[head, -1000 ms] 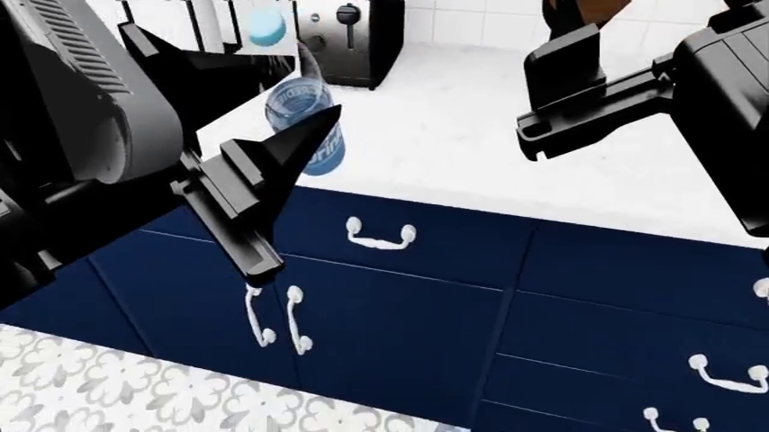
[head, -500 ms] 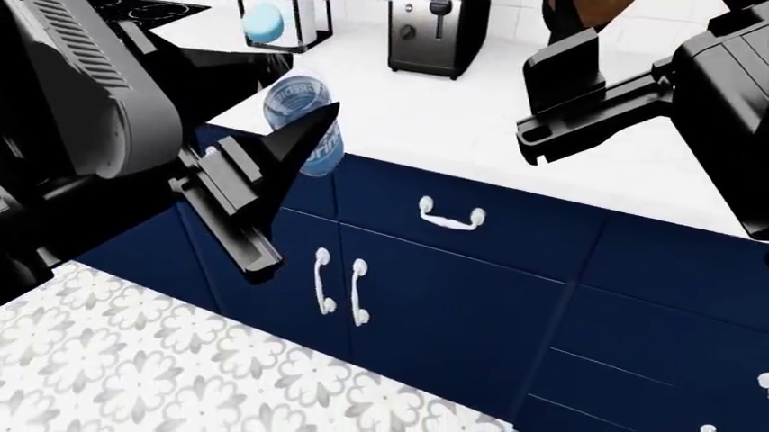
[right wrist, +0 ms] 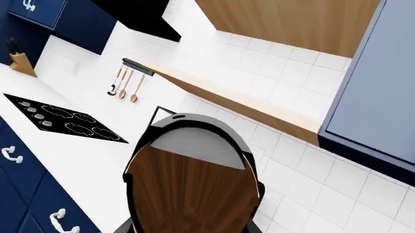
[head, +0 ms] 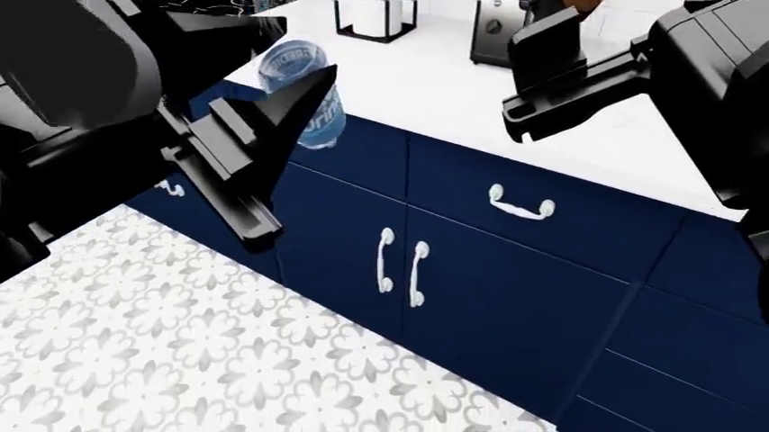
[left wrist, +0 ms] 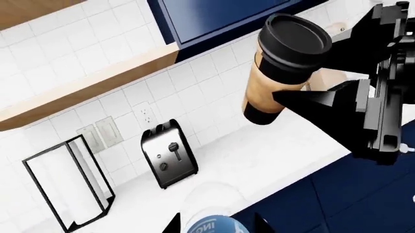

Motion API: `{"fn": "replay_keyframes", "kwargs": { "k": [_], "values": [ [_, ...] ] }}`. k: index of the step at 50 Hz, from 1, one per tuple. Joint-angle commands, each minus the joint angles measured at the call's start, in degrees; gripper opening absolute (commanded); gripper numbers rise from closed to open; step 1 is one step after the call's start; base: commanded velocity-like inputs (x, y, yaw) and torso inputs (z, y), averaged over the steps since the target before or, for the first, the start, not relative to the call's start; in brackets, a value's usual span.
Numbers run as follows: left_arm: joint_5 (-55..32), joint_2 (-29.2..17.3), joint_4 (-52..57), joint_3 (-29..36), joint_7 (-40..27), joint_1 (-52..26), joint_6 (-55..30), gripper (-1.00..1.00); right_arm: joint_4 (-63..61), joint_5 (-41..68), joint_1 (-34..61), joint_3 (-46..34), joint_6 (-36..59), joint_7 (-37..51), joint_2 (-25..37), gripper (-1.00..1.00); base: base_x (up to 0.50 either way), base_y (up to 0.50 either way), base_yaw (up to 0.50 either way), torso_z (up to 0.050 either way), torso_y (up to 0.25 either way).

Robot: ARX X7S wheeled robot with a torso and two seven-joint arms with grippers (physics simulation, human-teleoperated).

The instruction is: Move the drinks to the dining counter.

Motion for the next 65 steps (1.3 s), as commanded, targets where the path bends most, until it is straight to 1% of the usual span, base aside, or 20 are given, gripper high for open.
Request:
{"fn": "replay_keyframes", "kwargs": {
  "k": [1, 4, 7, 13, 17, 20, 21, 22, 33, 65],
  "values": [
    [5.69, 1.77, -3.93, 0.81, -2.24, -4.32, 2.73, -1.0, 5.55, -11.84, -0.38, -0.86, 0.17, -8.76, -3.55, -1.0, -0.17, -0.1, 0.5, 0.0, 0.0],
    [11.2, 1.99, -6.21, 3.58, -1.35, -4.95, 5.0, -1.0, 7.55, -15.12, -0.76, -1.36, -0.56, -11.78, -3.96, -1.0, -0.17, -0.1, 0.5, 0.0, 0.0],
    [15.33, 3.22, -9.55, 5.22, -2.38, -6.09, 6.7, -1.0, 9.55, -17.4, -0.4, -1.97, -0.64, -13.57, -4.15, -1.0, -0.16, -0.11, 0.5, 0.0, 0.0],
    [19.01, 5.92, -13.82, 8.06, -3.66, -10.23, 7.76, -1.0, 12.95, -21.25, 0.73, -2.85, -1.66, -17.16, -5.37, -1.0, -0.16, -0.11, 0.5, 0.0, 0.002],
    [18.38, 6.4, -13.44, 8.25, -4.45, -11.01, 6.94, -1.0, 12.58, -21.29, 0.44, -2.82, -2.33, -17.29, -5.97, -1.0, -0.16, -0.11, 0.5, 0.003, 0.0],
    [17.6, 5.87, -12.41, 7.81, -4.55, -10.19, 6.73, -1.0, 11.27, -20.83, 0.83, -3.21, -1.67, -16.69, -6.14, -1.0, -0.16, -0.12, 0.5, 0.0, 0.0],
    [17.56, 5.81, -12.37, 7.6, -4.78, -9.97, 6.76, -1.0, 10.61, -21.0, 0.28, -2.36, -3.08, -17.28, -6.0, -1.0, -0.15, -0.12, 0.5, 0.0, 0.0],
    [17.52, 5.54, -12.16, 7.49, -4.67, -9.35, 6.94, -1.0, 10.5, -19.79, 1.1, -3.0, -1.49, -17.08, -5.96, -1.0, -0.1, -0.08, 0.5, 0.0, 0.0],
    [17.5, 5.31, -12.38, 7.44, -4.6, -8.55, 7.8, -1.0, 12.25, -21.83, 1.13, -3.88, -1.92, -17.56, -6.64, -1.0, -0.09, -0.08, 0.5, 0.0, 0.001],
    [16.79, 4.58, -12.4, 8.27, -4.65, -7.96, 8.43, -1.0, 12.15, -22.22, 0.69, -5.32, -1.94, -18.45, -6.89, -1.0, -0.06, -0.07, 0.5, 0.001, 0.001]
  ]
}}
